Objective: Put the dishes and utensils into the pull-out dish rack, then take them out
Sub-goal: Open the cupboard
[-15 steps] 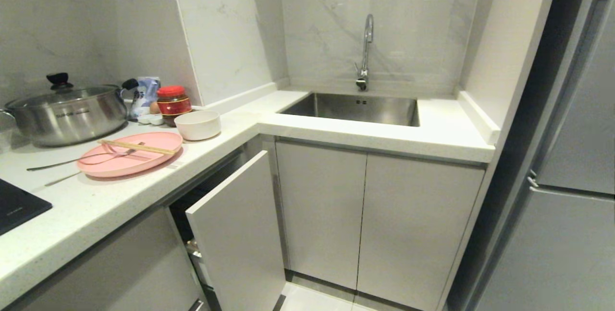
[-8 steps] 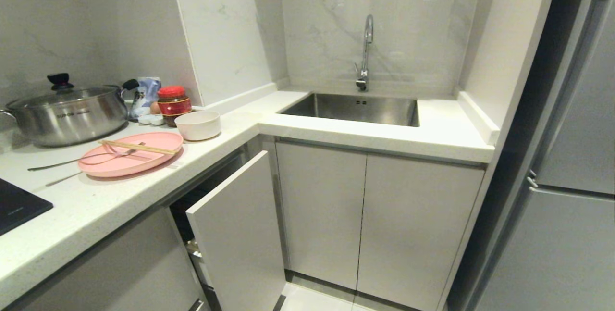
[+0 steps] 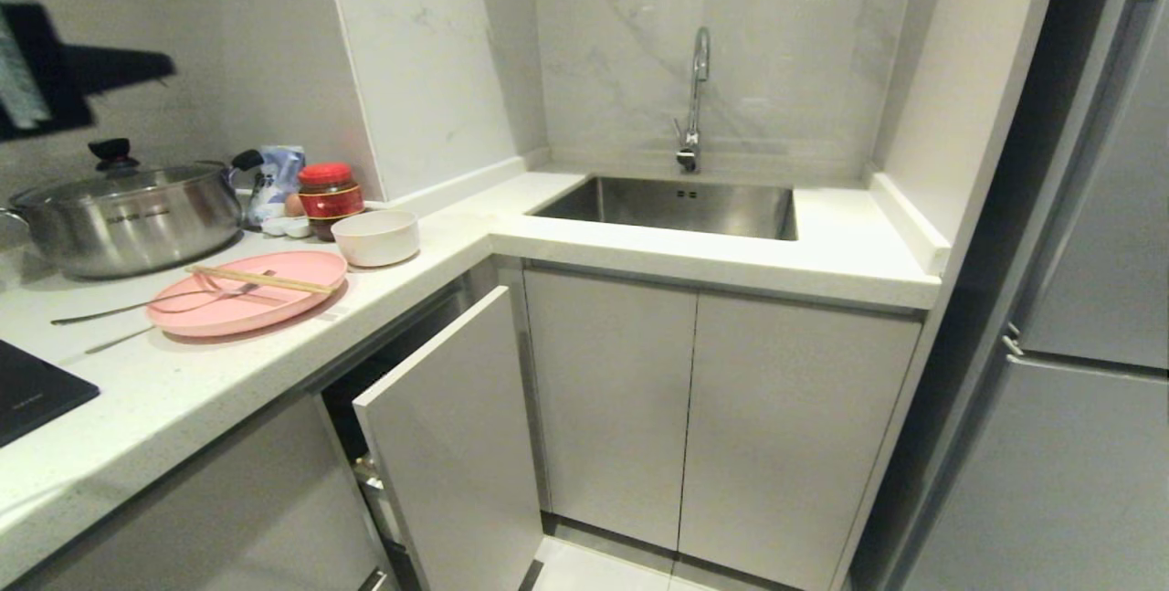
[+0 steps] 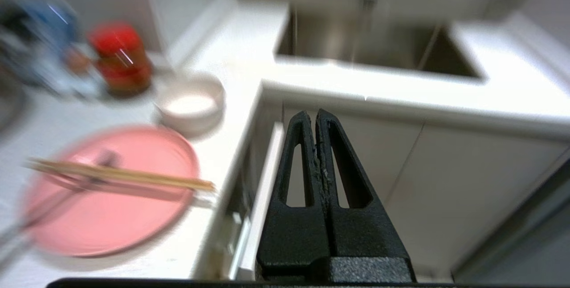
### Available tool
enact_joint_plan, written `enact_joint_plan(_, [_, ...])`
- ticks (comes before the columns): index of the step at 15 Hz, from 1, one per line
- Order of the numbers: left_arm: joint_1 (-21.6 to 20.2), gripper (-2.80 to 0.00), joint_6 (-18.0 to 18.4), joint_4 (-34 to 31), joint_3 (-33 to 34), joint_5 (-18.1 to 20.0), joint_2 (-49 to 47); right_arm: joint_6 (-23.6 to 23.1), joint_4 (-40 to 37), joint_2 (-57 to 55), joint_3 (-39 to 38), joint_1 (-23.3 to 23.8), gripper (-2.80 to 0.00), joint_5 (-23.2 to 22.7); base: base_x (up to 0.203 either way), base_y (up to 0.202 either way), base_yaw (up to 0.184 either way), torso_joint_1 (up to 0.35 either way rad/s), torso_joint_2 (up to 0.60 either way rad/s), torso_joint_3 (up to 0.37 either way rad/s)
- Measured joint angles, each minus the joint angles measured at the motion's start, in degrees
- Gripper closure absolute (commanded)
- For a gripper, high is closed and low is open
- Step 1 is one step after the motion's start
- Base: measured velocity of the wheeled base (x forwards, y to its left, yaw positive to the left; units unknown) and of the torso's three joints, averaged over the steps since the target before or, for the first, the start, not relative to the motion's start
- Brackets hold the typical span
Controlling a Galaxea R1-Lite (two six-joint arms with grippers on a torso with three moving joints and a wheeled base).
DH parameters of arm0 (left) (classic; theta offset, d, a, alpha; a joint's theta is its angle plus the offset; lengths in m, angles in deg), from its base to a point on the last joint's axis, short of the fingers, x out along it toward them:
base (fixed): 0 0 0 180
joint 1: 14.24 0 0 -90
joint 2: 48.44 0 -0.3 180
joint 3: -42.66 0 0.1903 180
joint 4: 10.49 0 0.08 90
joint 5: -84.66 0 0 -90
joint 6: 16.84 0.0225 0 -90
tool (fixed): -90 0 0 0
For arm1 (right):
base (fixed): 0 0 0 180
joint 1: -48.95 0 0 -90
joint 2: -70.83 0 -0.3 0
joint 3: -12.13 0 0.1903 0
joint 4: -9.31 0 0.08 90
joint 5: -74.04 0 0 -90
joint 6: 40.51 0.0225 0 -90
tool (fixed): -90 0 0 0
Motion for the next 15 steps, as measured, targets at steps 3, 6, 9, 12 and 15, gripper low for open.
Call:
enact_joint_plan(3, [4.23, 0.0, -0.09, 0.94, 0.3, -6.81, -11.4, 0.0, -0.02, 0.0, 0.0, 0.0, 0.0, 0.0, 0.0, 0.0, 0.0, 0.0, 0.0, 0.0])
enact_joint_plan(6, [6.91, 0.0, -2.11, 1.31, -1.78, -16.55, -22.24, 0.0, -0.01, 0.0, 0.0, 0.0, 0.0, 0.0, 0.0, 0.0, 0.0, 0.0, 0.0, 0.0])
enact_joint_plan(9, [7.69, 0.0, -5.64, 1.12, -6.38, -26.26, -31.17, 0.0, -0.02, 0.0, 0.0, 0.0, 0.0, 0.0, 0.0, 0.0, 0.0, 0.0, 0.0, 0.0])
enact_joint_plan(12, [7.75, 0.0, -7.9, 0.78, -9.13, -29.01, -36.8, 0.0, 0.0, 0.0, 0.0, 0.0, 0.0, 0.0, 0.0, 0.0, 0.0, 0.0, 0.0, 0.0])
enact_joint_plan(15, [7.38, 0.0, -7.98, -0.81, -10.41, -29.49, -40.73, 0.0, 0.0, 0.0, 0.0, 0.0, 0.0, 0.0, 0.0, 0.0, 0.0, 0.0, 0.0, 0.0])
